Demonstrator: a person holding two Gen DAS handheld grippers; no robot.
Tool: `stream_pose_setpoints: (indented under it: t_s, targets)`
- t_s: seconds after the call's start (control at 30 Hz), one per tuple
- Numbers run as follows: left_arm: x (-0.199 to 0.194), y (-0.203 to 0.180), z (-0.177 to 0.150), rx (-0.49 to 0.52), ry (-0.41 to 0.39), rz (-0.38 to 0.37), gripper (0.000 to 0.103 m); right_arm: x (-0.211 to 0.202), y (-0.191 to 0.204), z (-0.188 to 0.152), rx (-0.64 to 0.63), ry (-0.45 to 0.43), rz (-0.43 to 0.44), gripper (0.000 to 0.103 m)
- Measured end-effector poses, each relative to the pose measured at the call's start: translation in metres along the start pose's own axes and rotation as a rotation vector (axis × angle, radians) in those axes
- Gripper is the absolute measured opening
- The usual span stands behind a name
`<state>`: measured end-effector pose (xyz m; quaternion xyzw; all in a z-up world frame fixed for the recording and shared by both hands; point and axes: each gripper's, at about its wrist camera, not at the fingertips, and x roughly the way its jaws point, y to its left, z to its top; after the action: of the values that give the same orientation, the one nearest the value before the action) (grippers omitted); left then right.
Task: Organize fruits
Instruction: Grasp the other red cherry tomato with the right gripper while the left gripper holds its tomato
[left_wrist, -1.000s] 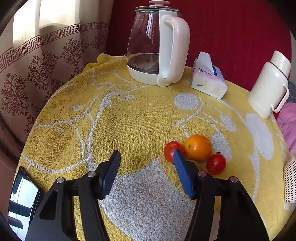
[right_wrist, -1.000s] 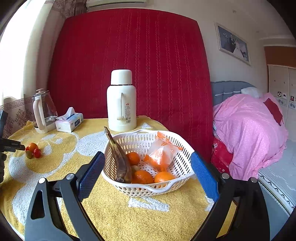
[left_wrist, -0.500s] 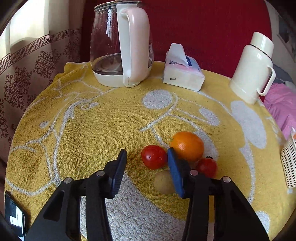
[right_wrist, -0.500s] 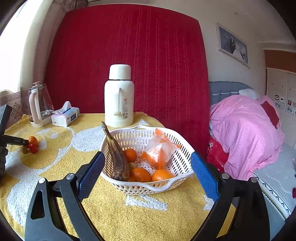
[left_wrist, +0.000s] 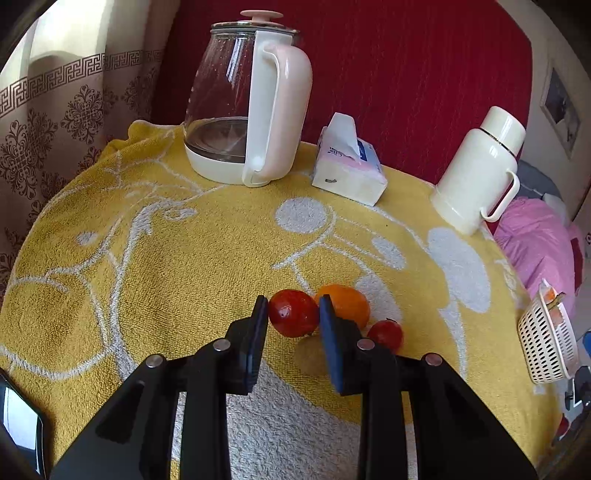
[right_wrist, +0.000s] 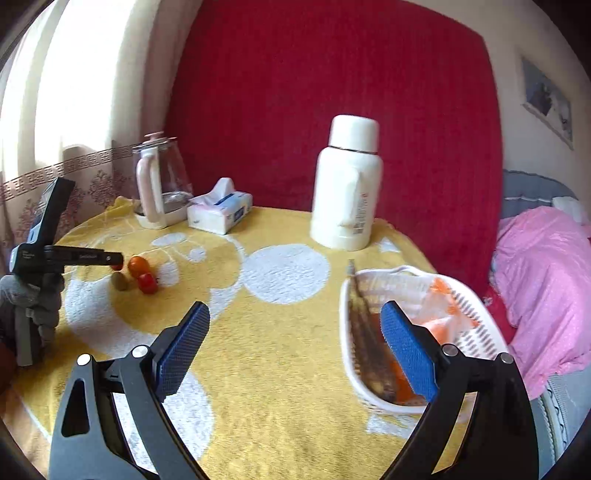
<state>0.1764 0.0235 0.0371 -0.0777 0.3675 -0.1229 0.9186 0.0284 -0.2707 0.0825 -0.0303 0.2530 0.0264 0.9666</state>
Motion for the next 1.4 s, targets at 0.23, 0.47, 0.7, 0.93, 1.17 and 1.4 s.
stream_pose_setpoints:
  t_s: [0.23, 0.47, 0.7, 0.93, 1.17, 1.4]
  targets:
    - [-0.021, 0.004, 0.008, -0.02, -0.067, 0.026, 0.029, 0.076, 0.075, 0.021, -0.058, 0.179, 0.317, 0.095]
    - [-0.02, 0.007, 0.006, -0.037, -0.064, 0.044, 0.029, 0.151, 0.123, 0.028, -0.075, 0.309, 0.388, 0.062]
    - [-0.02, 0.012, 0.006, -0.063, -0.064, 0.051, 0.029, 0.188, 0.134, 0.034, -0.049, 0.359, 0.412, 0.052]
    - [-0.021, 0.01, 0.006, -0.061, -0.063, 0.049, 0.029, 0.193, 0.144, 0.03, -0.071, 0.371, 0.408, 0.04]
    - [-0.022, 0.008, 0.006, -0.058, -0.061, 0.041, 0.029, 0.181, 0.136, 0.029, -0.037, 0.368, 0.398, 0.033]
    - [-0.026, 0.002, 0.004, -0.043, -0.068, 0.025, 0.029, 0.142, 0.123, 0.029, -0.035, 0.311, 0.385, 0.033]
